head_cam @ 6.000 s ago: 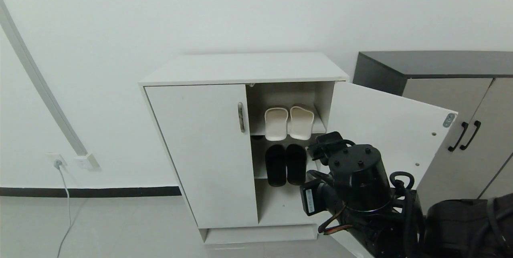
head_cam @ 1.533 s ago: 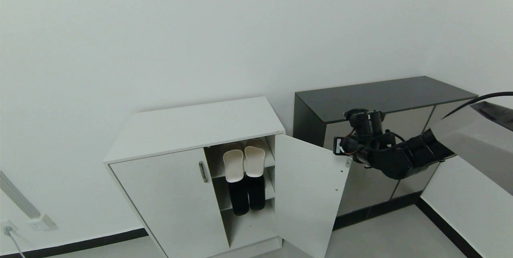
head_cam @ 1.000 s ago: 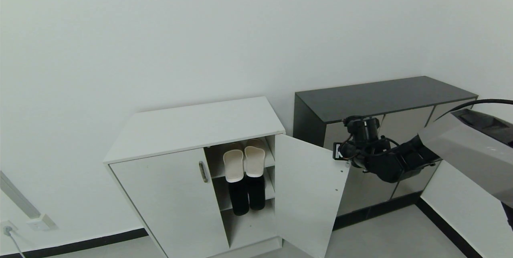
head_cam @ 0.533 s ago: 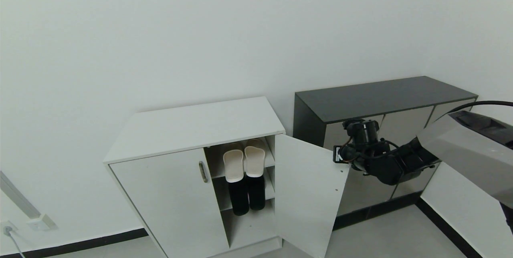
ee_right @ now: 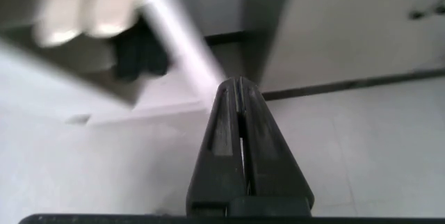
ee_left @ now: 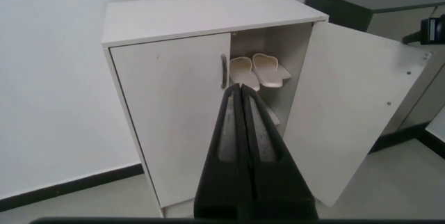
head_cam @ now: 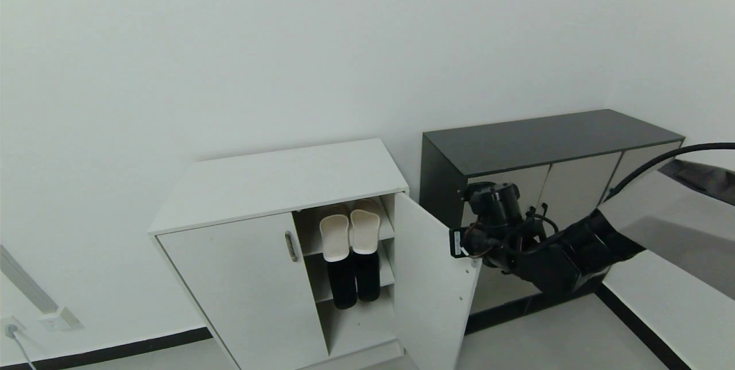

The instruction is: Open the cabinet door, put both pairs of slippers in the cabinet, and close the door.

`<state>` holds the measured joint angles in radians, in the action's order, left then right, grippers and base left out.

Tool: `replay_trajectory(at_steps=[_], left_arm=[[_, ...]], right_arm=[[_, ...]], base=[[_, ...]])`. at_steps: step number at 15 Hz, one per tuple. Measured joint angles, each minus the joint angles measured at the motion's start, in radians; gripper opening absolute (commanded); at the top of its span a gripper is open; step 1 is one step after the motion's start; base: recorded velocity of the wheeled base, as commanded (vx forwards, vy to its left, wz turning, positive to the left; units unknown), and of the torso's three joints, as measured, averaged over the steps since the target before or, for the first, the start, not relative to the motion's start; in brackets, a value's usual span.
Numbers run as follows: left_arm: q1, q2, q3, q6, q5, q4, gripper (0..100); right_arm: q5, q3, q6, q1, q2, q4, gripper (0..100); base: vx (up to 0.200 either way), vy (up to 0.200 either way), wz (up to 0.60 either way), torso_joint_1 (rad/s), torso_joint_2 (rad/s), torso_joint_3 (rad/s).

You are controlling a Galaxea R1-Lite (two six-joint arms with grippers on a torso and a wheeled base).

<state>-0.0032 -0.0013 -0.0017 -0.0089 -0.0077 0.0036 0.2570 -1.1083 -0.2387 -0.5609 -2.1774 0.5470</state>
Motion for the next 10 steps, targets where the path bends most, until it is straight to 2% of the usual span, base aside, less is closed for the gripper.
replay_trajectory(at_steps=[3,6,8,10], left_arm=[[0.000,0.000,0.000,0.000,0.000,0.000,0],[0.000,0.000,0.000,0.000,0.000,0.000,0],[0.000,0.000,0.000,0.000,0.000,0.000,0],[0.001,0.000,0.000,0.000,0.000,0.000,0]], right_arm=[[0.001,0.061,0.001,-0.066,0.079,0.000,0],[0.001,0.099,0.012,-0.079,0.111,0.029,0],[0.001,0.133,0.064,-0.080,0.117,0.113,0],[0.001,0.161,0.081,-0.080,0.118,0.140,0]], base=[[0.000,0.000,0.00,0.000,0.00,0.000],[0.000,0.000,0.00,0.000,0.00,0.000],[0.000,0.000,0.00,0.000,0.00,0.000],[0.000,0.000,0.00,0.000,0.00,0.000]])
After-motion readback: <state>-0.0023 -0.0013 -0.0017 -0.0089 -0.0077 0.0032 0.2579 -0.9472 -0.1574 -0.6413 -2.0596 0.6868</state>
